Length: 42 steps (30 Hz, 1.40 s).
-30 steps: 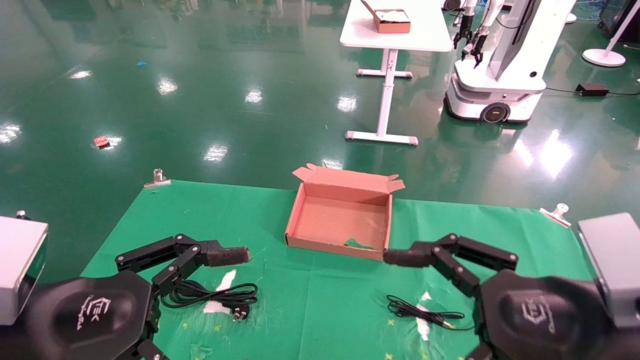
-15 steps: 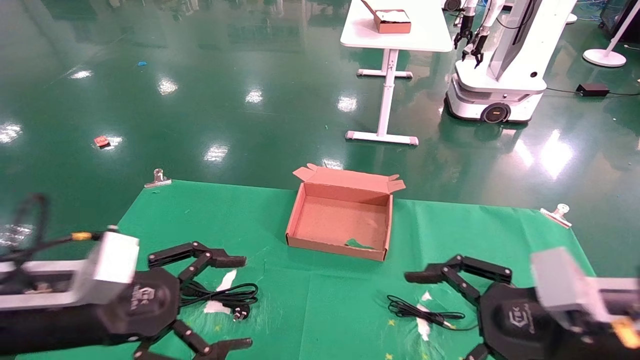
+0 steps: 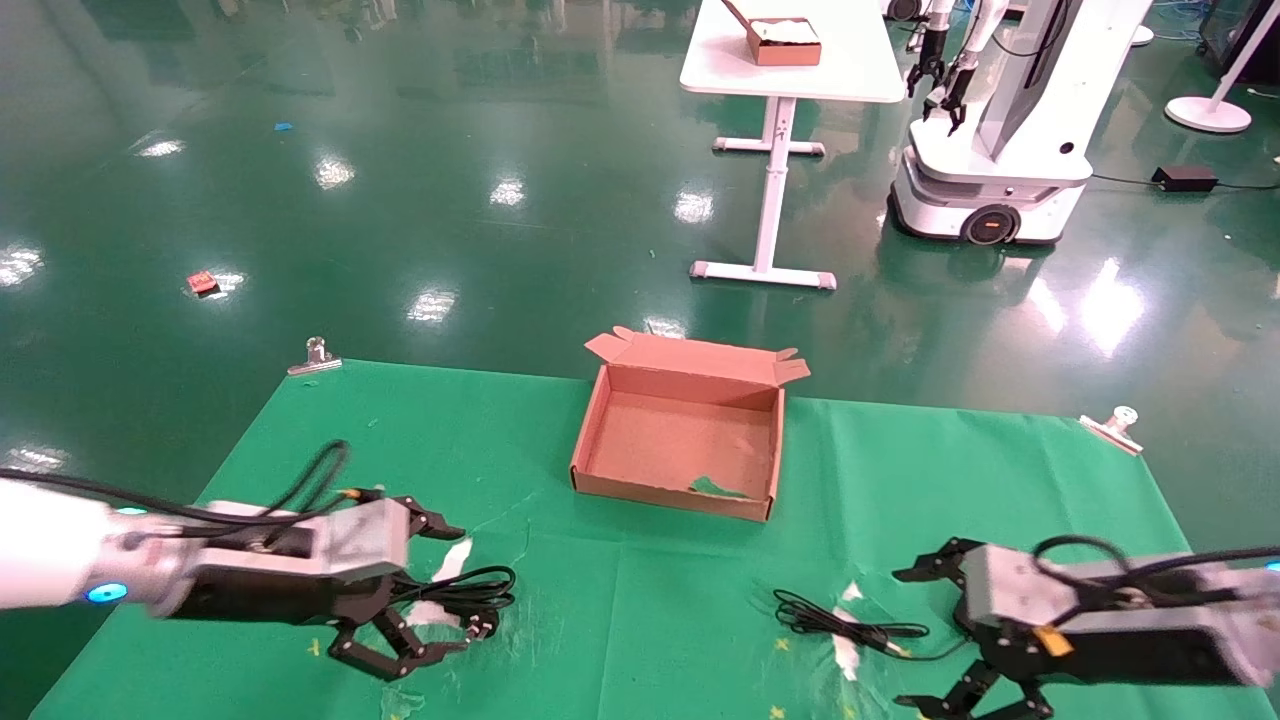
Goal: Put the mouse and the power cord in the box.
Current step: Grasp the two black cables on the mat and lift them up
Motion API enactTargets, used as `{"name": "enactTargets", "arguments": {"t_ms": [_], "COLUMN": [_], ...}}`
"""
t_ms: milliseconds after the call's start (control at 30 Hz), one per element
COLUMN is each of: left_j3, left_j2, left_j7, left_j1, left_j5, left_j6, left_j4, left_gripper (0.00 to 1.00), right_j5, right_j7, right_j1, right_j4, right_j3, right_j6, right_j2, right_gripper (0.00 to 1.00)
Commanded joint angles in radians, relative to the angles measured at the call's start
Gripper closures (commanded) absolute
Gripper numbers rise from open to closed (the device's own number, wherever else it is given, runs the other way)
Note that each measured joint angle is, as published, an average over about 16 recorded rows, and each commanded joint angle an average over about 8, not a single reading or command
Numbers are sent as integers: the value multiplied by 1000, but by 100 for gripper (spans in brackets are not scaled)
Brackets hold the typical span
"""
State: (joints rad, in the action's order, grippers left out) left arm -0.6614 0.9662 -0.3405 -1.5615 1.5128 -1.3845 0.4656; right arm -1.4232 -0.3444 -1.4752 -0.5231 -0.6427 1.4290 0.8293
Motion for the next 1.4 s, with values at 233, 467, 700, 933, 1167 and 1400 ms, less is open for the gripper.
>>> {"name": "enactTargets", "arguments": {"t_ms": [233, 467, 700, 933, 1167, 1400], "left_j3": [-60, -73, -79, -79, -81, -79], "left_j2": [116, 163, 182, 189, 191, 189], "left_j7": [-144, -226, -277, -303, -307, -304], "left_j1": [-60, -83, -99, -111, -114, -112], "left_j5": [122, 148, 159, 162, 164, 161], "left_j6": [145, 213, 257, 296, 303, 298], "left_j4": [-212, -325, -388, -420, -425, -420], "left_gripper": [0, 0, 0, 55, 100, 100], "right_j5": [-154, -177, -179, -184, -185, -183], "right_j7": [-176, -280, -355, -388, -391, -389], "right_j1": [-94, -125, -141, -150, -153, -152], "right_j4": [229, 361, 432, 473, 481, 474], "right_j3": [-75, -87, -88, -90, -91, -90], "right_j6": [-121, -189, -224, -236, -240, -237], "right_j2": [140, 218, 260, 277, 280, 277], "right_gripper": [0, 0, 3, 75, 100, 100]}}
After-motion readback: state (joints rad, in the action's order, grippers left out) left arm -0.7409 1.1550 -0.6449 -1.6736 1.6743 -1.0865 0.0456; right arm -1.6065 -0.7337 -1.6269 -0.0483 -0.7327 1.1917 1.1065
